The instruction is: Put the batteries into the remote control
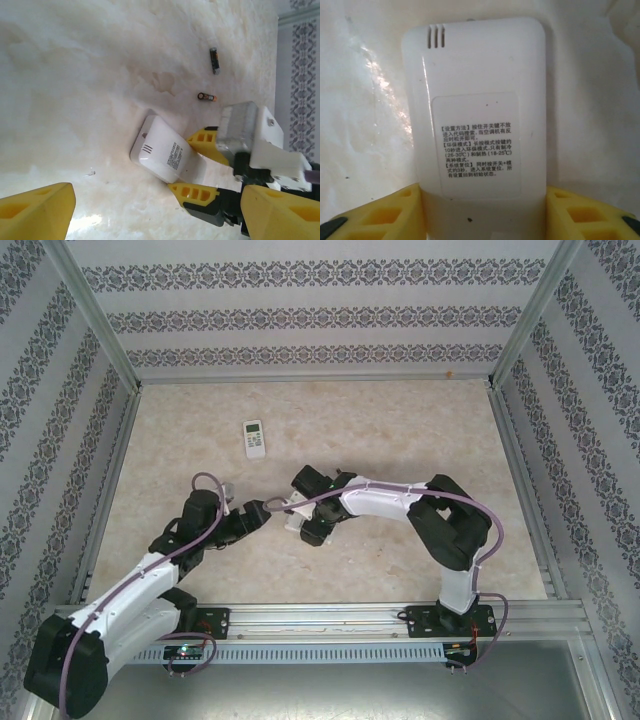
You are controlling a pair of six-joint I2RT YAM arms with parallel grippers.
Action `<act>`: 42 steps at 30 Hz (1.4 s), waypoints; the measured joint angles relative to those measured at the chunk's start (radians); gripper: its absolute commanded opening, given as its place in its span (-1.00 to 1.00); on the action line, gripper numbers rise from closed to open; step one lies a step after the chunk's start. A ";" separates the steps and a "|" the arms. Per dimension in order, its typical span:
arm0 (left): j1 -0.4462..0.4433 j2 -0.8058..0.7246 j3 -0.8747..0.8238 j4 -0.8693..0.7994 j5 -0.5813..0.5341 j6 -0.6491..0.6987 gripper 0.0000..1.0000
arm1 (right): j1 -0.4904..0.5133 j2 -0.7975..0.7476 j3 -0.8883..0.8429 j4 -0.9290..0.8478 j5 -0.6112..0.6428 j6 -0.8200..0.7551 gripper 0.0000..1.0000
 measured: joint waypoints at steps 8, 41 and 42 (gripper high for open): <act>0.007 0.024 -0.014 0.098 0.096 -0.140 0.39 | 0.059 -0.177 -0.120 0.220 -0.134 0.292 -0.18; 0.111 0.915 1.122 -1.060 -1.047 0.690 -1.00 | 0.060 -0.789 -0.429 0.342 0.180 0.703 0.84; 0.124 0.967 1.155 -1.071 -1.078 0.694 -1.00 | 0.057 -0.813 -0.444 0.336 0.189 0.706 0.86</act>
